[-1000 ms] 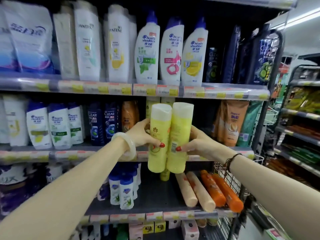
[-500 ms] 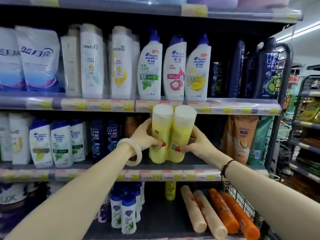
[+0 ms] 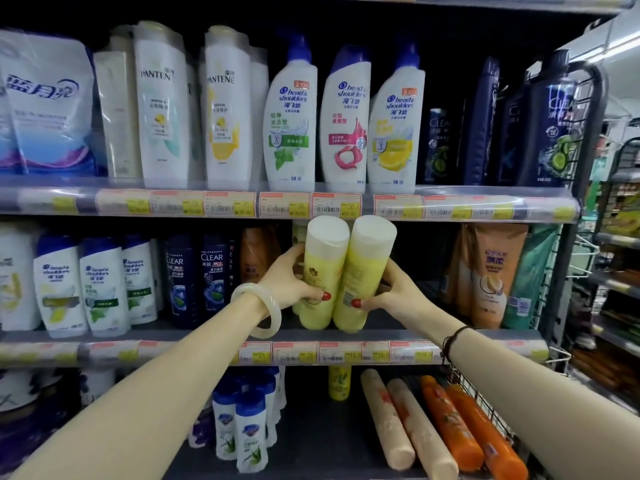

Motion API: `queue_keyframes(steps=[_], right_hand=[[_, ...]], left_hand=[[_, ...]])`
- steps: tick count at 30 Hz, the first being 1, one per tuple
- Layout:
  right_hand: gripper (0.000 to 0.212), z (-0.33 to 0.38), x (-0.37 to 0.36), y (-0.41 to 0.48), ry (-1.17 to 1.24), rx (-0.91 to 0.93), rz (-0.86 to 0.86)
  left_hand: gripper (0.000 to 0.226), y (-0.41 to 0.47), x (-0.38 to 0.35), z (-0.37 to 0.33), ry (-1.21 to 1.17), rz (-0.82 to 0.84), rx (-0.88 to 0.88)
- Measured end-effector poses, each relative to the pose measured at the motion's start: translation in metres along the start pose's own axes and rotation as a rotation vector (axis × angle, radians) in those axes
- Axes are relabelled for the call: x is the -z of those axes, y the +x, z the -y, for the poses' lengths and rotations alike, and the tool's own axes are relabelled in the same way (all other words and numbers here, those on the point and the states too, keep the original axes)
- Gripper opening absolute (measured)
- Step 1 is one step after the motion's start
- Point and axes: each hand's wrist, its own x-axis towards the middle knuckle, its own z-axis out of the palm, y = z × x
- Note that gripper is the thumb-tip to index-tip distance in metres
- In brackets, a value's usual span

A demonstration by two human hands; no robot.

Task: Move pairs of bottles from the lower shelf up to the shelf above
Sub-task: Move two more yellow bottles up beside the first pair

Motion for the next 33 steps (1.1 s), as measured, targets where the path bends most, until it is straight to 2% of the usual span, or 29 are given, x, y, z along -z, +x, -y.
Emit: queue_keyframes(steps=[3,14,19,23,28,33], right_hand=[[0.078,-0.006,0.003,-0.001,0.022,-0.016,-0.034],[0.060,-0.021,0.014,-0.011,0.236,-0.049,-0.154],[0.061,-0.020,0.016,-0.003,0.309,-0.125,-0.183],[0.066,-0.013,0.014,0.008,0.237,-0.172,-0.155],[0.074,-0.002,0.005,0.018,0.124,-0.208,-0.097],[0.072,0.010,-0.011,0.024,-0.091,-0.159,-0.006]], left_hand=[[0.087,0.001,-0.007,-0.005,0.048,-0.006,-0.012],[0.077,0.015,-0.034,-0.020,0.150,0.025,-0.021],[0.082,0.025,-0.038,-0.020,0.125,-0.007,0.031],[0.082,0.028,-0.028,-0.016,0.073,-0.054,0.066],[0.058,0.024,-0.016,-0.010,-0.036,-0.115,0.095],[0.065,0.022,-0.005,0.003,-0.075,-0.202,0.117]])
